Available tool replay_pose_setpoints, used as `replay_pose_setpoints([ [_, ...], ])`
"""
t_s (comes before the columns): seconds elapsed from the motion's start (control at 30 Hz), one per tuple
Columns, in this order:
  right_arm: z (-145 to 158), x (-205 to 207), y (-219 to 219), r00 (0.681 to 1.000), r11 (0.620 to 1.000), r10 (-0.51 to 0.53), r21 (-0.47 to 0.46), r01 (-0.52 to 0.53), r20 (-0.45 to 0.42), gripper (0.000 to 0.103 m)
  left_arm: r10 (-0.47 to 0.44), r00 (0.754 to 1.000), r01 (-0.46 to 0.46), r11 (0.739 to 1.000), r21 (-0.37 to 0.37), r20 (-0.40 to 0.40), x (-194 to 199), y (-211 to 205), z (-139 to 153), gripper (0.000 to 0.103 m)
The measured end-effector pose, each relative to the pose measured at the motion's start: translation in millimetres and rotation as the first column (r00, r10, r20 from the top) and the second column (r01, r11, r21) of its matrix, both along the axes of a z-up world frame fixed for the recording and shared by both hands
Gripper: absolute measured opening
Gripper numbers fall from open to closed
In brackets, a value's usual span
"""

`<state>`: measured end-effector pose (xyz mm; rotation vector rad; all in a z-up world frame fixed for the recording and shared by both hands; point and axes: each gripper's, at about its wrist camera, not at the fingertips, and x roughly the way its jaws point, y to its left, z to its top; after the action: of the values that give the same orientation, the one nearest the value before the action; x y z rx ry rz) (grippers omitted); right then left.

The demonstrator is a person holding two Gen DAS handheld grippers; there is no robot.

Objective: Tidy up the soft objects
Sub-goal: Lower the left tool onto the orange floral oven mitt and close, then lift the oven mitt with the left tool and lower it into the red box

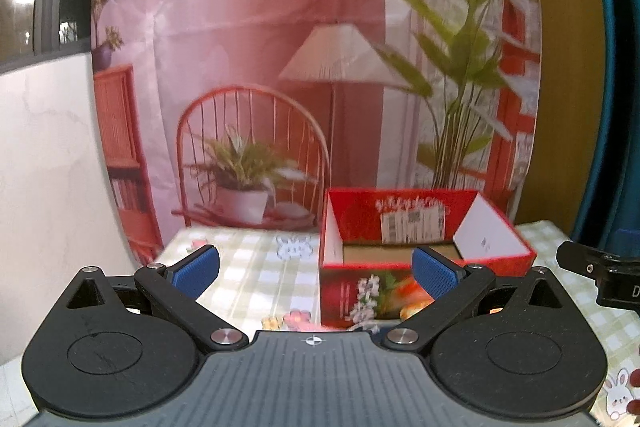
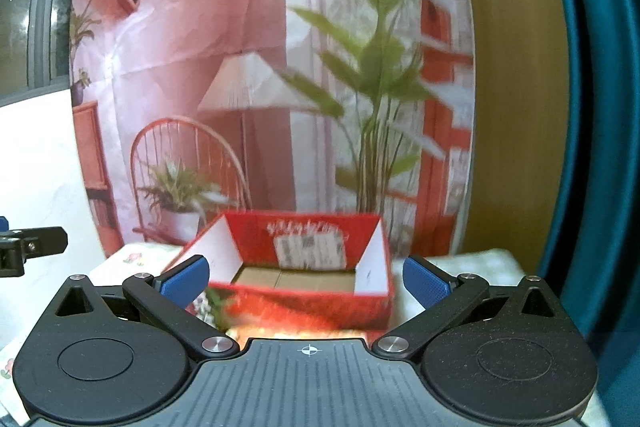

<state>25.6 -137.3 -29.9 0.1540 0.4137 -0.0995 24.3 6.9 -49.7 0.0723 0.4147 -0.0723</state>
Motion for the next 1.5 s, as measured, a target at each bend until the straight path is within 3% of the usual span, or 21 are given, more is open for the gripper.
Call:
replay_pose_setpoints([
  [0.17, -39, 9, -6, 0.999, 0.999, -0.017, 0.047, 0.018, -0.028, 0.103, -0.047, 0.996, 0.042, 0.997, -0.059, -0.082, 20, 5, -27, 0.103],
  [0.33, -66, 22, -14, 0.996, 0.997, 0.006, 0.074, 0.001, -0.094, 0.103, -0.037, 0.993, 0.035, 0.999, -0.02, -0.113, 32, -1, -51, 0.103],
  [0.53, -95, 40, -17, 0.98, 0.999, -0.03, 0.025, 0.036, -0.196, 0.103, -0.045, 0.985, 0.042, 0.999, -0.025, -0.166, 48, -11, -75, 0.1],
  [0.67, -113, 46, -13, 0.975, 1.0, -0.006, 0.01, 0.009, -0.223, 0.102, -0.095, 0.969, 0.083, 0.995, -0.058, -0.228, 56, -17, -92, 0.085],
  [0.8, -126, 49, -7, 0.968, 1.0, 0.014, -0.023, -0.021, -0.251, 0.102, -0.159, 0.944, 0.124, 0.983, -0.137, -0.288, 65, -19, -108, 0.07],
  [0.97, -135, 53, -13, 0.962, 0.998, 0.056, 0.024, -0.052, -0.268, 0.101, -0.213, 0.923, 0.143, 0.963, -0.229, -0.32, 73, -19, -120, 0.054],
  [1.23, -140, 63, -20, 0.95, 0.989, 0.134, 0.099, -0.11, -0.282, 0.095, -0.264, 0.896, 0.158, 0.941, -0.299, -0.357, 88, -24, -128, 0.045],
  [1.33, -140, 65, -22, 0.947, 0.985, 0.155, 0.117, -0.126, -0.283, 0.093, -0.278, 0.895, 0.163, 0.932, -0.325, -0.348, 91, -23, -128, 0.028],
  [1.43, -139, 67, -28, 0.943, 0.979, 0.176, 0.151, -0.137, -0.284, 0.086, -0.291, 0.899, 0.175, 0.923, -0.342, -0.326, 94, -21, -126, 0.021],
  [1.5, -138, 69, -30, 0.942, 0.976, 0.186, 0.163, -0.144, -0.281, 0.071, -0.292, 0.903, 0.18, 0.923, -0.341, -0.314, 95, -22, -123, 0.021],
])
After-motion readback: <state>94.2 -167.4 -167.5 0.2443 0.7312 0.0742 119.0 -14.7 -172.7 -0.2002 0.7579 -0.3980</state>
